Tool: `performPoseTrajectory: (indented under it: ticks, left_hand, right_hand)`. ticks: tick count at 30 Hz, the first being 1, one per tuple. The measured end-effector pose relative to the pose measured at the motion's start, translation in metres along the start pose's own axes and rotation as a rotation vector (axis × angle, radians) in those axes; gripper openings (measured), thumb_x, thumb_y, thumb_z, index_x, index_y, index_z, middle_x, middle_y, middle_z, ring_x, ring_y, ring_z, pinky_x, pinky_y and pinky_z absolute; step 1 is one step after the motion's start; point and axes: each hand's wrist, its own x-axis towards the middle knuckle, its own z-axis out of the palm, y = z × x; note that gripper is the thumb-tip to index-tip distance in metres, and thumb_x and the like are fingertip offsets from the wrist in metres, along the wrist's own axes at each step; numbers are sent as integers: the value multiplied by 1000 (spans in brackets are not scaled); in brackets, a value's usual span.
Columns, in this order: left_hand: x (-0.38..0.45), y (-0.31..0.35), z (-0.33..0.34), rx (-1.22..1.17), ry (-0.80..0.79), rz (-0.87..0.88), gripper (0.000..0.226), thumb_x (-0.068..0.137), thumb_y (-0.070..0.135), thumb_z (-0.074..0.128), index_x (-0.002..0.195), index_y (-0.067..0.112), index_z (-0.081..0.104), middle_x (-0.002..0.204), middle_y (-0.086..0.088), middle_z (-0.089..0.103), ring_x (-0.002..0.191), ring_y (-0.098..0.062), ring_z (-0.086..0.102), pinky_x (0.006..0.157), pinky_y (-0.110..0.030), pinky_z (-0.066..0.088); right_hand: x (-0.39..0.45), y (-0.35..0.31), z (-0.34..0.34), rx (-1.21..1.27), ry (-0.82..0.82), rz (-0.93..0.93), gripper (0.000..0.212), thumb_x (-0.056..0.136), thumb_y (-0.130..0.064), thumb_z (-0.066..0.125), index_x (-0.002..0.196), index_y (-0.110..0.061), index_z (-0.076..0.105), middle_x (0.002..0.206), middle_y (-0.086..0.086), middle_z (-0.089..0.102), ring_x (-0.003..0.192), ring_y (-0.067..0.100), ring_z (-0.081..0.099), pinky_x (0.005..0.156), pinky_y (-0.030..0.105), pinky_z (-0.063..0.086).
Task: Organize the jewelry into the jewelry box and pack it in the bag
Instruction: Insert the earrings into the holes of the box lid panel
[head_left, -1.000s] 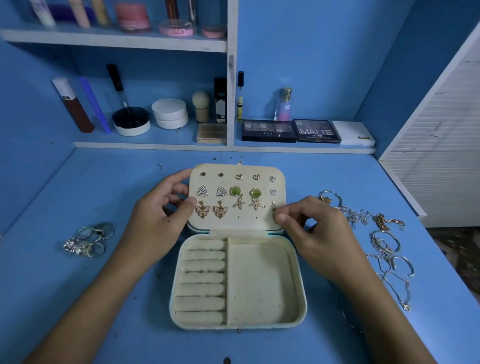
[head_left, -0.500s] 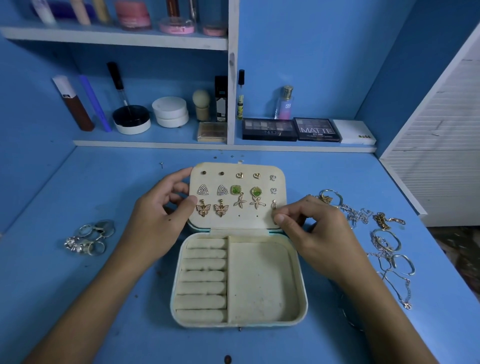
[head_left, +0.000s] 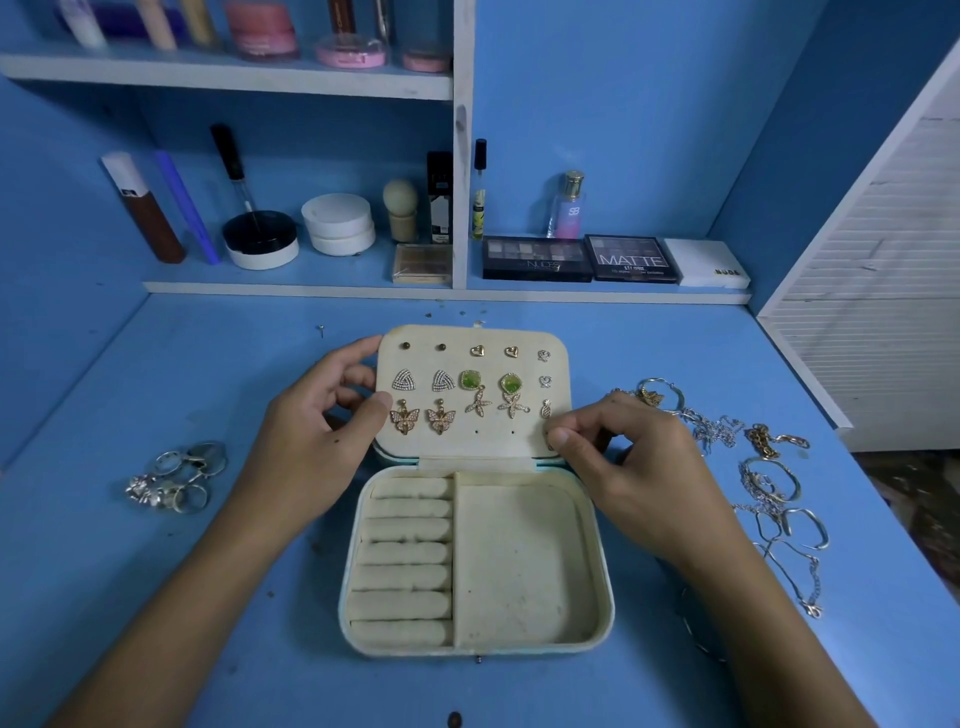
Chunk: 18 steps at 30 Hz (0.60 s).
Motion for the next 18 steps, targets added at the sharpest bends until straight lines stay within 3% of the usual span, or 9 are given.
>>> performPoseTrajectory:
  ticks: [6, 11, 18]
  left_hand:
    - [0, -1, -1, 21, -8, 13, 52, 92, 4, 64, 122, 46, 58, 97, 11, 69, 92, -15, 66, 88, -42, 54]
    - [0, 1, 0, 2, 3, 6, 44, 82, 25, 61, 118, 50, 57, 96, 14, 69, 90, -13, 66, 85, -36, 53]
    - [0, 0, 0, -4, 7, 19, 44, 82, 25, 60, 120, 48, 58, 95, 11, 69, 88, -14, 66, 84, -36, 53]
  right_hand:
    - [-1, -1, 0, 1, 6, -7, 12, 88, -21, 74, 78, -28, 73, 77, -12, 63, 78, 6, 59, 65, 10, 39]
    - [-1, -1, 0, -25, -1, -25, 16, 88, -21, 74, 75, -31, 71, 76, -12, 62, 77, 6, 59, 66, 9, 39]
    - [0, -1, 2, -31, 32, -46, 9, 86, -23, 75, 80, -29, 75, 74, -10, 63, 77, 8, 59, 67, 11, 41]
